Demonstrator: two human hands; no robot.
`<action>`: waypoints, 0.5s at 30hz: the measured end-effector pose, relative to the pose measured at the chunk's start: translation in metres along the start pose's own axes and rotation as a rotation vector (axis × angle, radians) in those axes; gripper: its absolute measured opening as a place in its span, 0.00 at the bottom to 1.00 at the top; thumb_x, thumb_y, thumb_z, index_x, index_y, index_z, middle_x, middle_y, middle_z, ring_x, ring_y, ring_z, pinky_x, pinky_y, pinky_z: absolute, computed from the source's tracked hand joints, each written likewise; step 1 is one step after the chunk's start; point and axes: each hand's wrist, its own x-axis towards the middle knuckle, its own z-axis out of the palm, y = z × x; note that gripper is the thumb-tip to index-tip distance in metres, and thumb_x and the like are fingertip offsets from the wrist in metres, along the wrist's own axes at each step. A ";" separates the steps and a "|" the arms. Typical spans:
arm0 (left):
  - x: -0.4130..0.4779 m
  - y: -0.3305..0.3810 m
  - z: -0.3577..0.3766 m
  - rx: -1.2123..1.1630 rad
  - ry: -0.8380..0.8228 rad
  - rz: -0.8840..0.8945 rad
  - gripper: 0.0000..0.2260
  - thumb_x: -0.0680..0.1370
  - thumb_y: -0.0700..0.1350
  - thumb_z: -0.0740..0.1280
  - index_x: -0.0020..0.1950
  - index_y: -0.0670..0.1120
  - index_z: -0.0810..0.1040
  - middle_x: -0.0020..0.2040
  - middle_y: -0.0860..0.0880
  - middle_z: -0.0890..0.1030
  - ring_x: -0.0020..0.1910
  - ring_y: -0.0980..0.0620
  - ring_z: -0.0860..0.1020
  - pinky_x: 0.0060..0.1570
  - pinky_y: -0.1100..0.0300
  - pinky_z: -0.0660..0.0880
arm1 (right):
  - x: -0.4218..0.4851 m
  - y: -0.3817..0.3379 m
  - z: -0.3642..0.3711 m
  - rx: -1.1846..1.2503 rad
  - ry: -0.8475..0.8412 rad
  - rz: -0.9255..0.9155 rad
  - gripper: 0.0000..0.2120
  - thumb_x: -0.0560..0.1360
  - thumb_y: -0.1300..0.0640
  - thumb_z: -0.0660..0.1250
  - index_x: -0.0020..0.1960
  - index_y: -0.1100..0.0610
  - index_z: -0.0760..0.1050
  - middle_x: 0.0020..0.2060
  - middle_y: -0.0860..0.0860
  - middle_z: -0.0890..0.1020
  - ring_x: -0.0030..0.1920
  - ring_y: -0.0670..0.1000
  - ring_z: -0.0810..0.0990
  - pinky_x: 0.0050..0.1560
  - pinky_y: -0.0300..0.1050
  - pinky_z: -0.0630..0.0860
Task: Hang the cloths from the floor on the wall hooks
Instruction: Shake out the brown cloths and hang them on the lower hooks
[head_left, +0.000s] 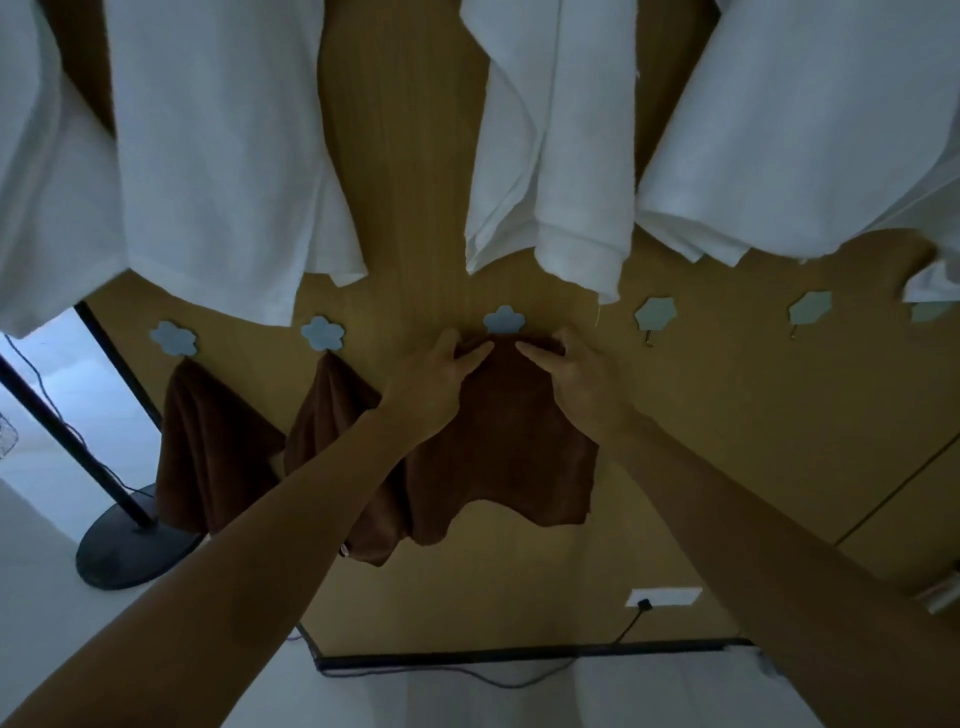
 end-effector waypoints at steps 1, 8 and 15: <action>0.002 0.003 0.002 0.008 -0.025 -0.030 0.27 0.75 0.32 0.65 0.73 0.47 0.69 0.54 0.38 0.74 0.45 0.41 0.76 0.40 0.52 0.77 | -0.001 0.001 0.003 -0.027 -0.013 -0.005 0.22 0.74 0.65 0.55 0.59 0.56 0.82 0.42 0.60 0.80 0.33 0.56 0.80 0.31 0.40 0.78; 0.005 0.005 0.020 -0.007 -0.027 -0.109 0.26 0.76 0.34 0.64 0.73 0.46 0.68 0.57 0.36 0.74 0.47 0.38 0.76 0.40 0.49 0.77 | -0.002 0.012 0.029 -0.160 0.005 0.014 0.24 0.73 0.68 0.55 0.61 0.54 0.80 0.46 0.61 0.81 0.31 0.56 0.79 0.27 0.44 0.78; 0.009 0.006 0.044 -0.179 0.042 -0.163 0.21 0.74 0.41 0.58 0.67 0.43 0.76 0.52 0.37 0.76 0.44 0.39 0.78 0.40 0.47 0.79 | -0.008 0.002 0.032 0.076 -0.017 0.083 0.22 0.71 0.72 0.68 0.62 0.57 0.80 0.47 0.62 0.80 0.39 0.58 0.81 0.36 0.42 0.79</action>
